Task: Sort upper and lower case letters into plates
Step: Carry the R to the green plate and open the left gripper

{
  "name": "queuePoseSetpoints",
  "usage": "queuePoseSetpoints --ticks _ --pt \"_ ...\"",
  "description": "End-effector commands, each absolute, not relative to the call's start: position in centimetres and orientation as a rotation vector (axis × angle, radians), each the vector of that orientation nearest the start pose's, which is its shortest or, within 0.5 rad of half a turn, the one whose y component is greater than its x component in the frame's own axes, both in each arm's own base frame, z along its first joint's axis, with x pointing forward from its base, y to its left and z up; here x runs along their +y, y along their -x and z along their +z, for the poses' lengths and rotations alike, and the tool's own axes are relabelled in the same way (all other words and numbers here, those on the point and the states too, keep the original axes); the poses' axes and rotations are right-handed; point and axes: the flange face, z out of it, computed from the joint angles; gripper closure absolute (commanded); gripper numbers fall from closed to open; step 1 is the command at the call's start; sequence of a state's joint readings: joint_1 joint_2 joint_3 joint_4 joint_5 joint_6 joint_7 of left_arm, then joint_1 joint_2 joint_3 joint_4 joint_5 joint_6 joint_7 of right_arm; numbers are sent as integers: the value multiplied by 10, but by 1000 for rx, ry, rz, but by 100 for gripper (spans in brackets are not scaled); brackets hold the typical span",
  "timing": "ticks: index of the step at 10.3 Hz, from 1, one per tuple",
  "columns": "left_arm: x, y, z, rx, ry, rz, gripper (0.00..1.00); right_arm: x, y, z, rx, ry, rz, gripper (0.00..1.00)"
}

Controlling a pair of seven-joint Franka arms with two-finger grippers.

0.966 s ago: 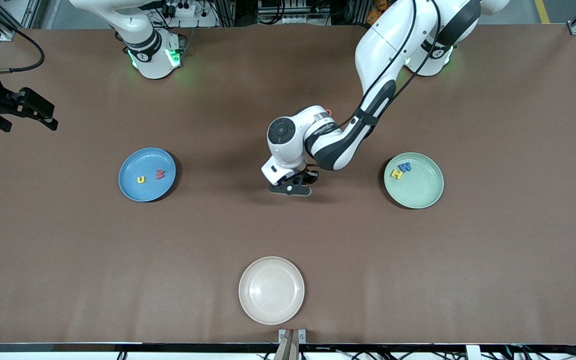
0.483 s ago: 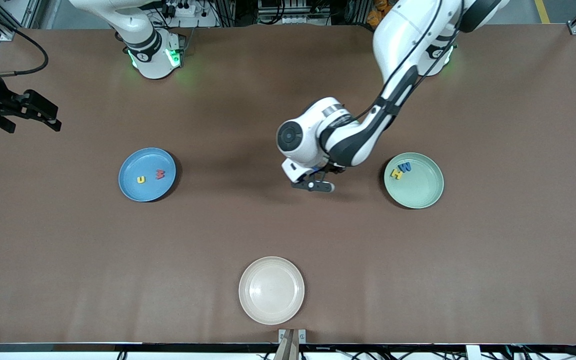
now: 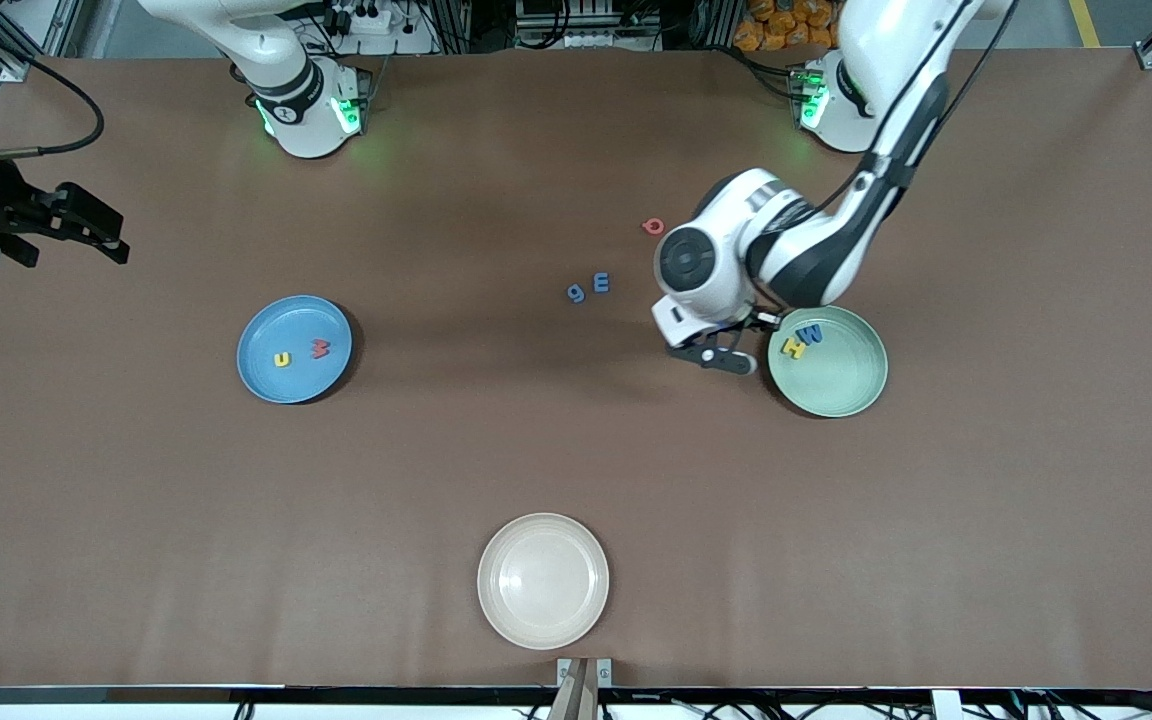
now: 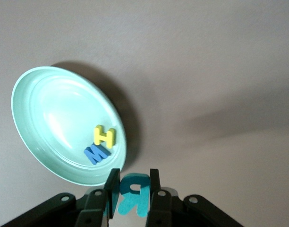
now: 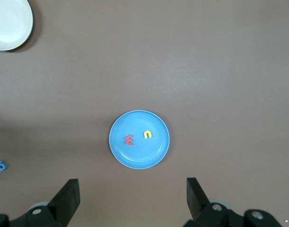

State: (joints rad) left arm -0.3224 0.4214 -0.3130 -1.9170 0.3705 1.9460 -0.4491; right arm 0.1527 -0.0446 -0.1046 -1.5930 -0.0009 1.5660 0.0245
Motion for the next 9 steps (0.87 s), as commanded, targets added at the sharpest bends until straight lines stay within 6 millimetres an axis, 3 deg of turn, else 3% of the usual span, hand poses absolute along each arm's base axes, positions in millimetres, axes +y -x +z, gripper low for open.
queuePoseSetpoints --ticks 1,3,4,6,9 --pt "-256 -477 257 666 2768 243 100 30 -537 634 -31 3148 -12 0" --pt "-201 -484 230 729 2845 183 100 34 -535 632 -43 3148 0 0" --pt "-186 -483 220 740 2871 151 100 43 -534 631 -67 3149 2 0" --pt "-170 -484 208 755 2908 102 100 49 -534 630 -84 3149 4 0" --pt "-164 -488 209 787 2903 94 100 54 -533 629 -99 3150 11 0"
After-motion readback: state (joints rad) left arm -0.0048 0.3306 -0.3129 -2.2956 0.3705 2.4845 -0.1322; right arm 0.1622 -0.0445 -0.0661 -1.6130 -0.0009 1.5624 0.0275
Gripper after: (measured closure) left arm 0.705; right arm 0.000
